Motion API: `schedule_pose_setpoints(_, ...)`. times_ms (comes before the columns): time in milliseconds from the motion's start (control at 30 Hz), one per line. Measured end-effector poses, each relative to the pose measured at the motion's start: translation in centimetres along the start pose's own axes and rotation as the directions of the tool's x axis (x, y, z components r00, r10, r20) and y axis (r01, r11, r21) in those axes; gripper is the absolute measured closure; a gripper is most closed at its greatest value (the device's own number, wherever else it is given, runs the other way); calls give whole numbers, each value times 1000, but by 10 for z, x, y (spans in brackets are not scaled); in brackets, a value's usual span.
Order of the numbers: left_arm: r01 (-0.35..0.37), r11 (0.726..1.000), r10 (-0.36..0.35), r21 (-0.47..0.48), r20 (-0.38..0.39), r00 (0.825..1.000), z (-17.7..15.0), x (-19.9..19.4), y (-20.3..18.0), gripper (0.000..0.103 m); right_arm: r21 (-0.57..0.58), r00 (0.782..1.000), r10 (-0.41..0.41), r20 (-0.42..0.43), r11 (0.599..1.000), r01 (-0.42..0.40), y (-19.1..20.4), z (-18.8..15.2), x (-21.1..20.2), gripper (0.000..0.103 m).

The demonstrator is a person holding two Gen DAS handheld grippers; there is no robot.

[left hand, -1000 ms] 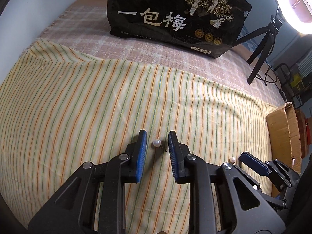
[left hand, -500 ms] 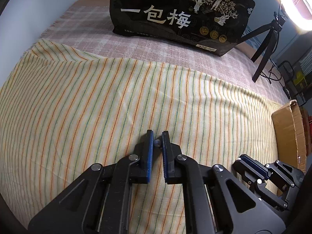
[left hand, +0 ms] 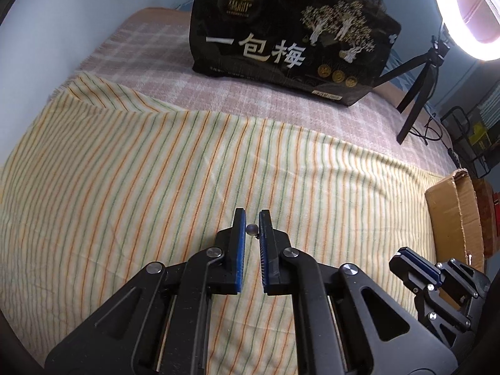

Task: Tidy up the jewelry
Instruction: 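Grasp one white pearl earring with the left tool while the right tool grasps the other, then carry the earring with the left tool into the box while the right tool carries the other earring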

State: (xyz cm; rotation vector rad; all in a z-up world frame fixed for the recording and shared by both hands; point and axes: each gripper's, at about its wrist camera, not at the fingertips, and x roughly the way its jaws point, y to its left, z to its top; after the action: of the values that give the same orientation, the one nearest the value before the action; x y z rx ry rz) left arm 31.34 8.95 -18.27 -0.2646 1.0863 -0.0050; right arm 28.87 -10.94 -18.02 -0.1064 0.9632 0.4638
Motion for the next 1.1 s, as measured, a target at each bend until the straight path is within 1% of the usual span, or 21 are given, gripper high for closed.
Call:
schedule_pose_setpoints(200, 20, 999, -21, 35, 37, 999, -4, -26, -14, 97, 9, 999, -7, 38, 1000, 7, -5, 1, -26, 97)
schedule_pose_setpoints(400, 48, 996, -54, 80, 76, 996, -14, -54, -40, 97, 30, 996, -20, 84, 999, 17, -15, -2, -59, 97)
schedule_pose_setpoints(533, 65, 991, -75, 118, 88, 993, -25, -66, -60, 97, 42, 994, -39, 105, 999, 35, -25, -9, -80, 97)
schedule_pose_setpoints(700, 95, 983, -111, 159, 92, 990, -38, -77, -84, 97, 68, 990, -69, 125, 996, 61, -44, -17, -102, 97)
schedule_pose_setpoints(833, 128, 973, -150, 192, 104, 983, -46, -88, -110, 97, 104, 985, -100, 140, 991, 86, -66, -27, -120, 97)
schedule_pose_setpoints(1100, 181, 945, -214, 271, 99, 972, -64, -97, -165, 97, 172, 976, -165, 141, 975, 140, -108, -50, -148, 97)
